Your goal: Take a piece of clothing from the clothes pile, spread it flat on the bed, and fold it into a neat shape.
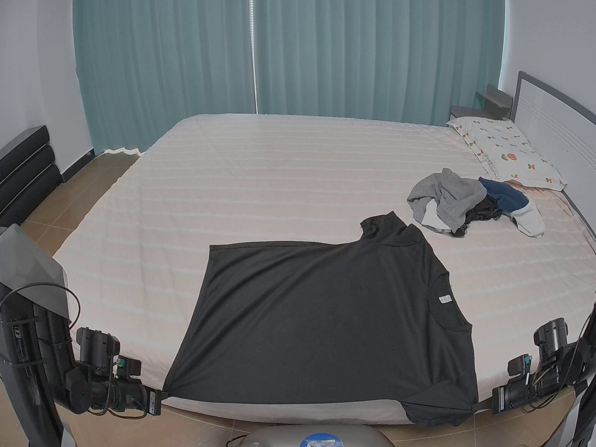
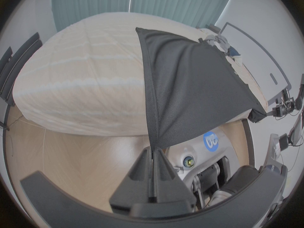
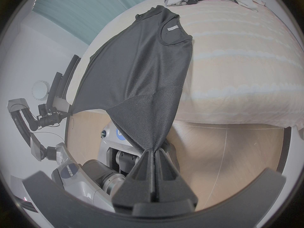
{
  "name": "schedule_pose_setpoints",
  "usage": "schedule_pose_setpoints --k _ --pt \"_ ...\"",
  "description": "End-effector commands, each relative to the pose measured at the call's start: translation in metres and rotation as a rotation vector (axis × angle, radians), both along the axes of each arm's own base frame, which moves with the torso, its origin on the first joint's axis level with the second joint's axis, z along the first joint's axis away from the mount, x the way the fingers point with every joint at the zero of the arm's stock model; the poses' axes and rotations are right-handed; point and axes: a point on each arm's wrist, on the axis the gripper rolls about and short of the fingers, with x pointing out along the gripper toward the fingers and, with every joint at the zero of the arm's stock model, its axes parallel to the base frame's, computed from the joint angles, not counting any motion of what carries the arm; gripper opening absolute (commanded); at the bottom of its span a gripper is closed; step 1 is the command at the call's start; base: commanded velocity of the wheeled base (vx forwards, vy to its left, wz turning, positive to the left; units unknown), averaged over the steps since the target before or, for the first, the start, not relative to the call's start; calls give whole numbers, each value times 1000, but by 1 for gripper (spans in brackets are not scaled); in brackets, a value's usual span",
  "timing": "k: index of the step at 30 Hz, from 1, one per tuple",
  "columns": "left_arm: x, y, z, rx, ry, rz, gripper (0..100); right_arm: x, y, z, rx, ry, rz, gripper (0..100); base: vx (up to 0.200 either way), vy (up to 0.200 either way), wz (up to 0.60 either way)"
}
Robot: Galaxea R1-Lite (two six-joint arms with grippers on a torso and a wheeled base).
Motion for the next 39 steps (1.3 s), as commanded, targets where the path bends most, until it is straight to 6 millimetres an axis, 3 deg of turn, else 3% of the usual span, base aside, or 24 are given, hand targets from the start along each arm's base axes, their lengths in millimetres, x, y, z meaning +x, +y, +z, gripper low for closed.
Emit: schedule_pose_setpoints --k 1,7,14,17,19,29,39 --pt "-9 0 11 13 9 -24 0 -7 1 3 -15 6 6 0 0 0 0" --pt "-7 0 19 5 -22 -23 0 -5 1 8 -19 -36 11 0 0 0 0" --pt "18 -1 31 -98 -124 119 0 11 -2 28 15 -229 -35 0 0 0 0" --pt "32 -7 42 -197 -186 216 0 24 -2 36 65 -274 -97 0 0 0 0" --pt "45 -10 49 -286 -235 300 0 43 -4 44 102 -319 -168 0 0 0 0" --pt "65 -19 54 -372 -276 408 0 71 -7 61 151 -405 -224 0 0 0 0" --pt "75 -20 49 -381 -275 430 0 75 -8 60 173 -404 -253 0 0 0 0"
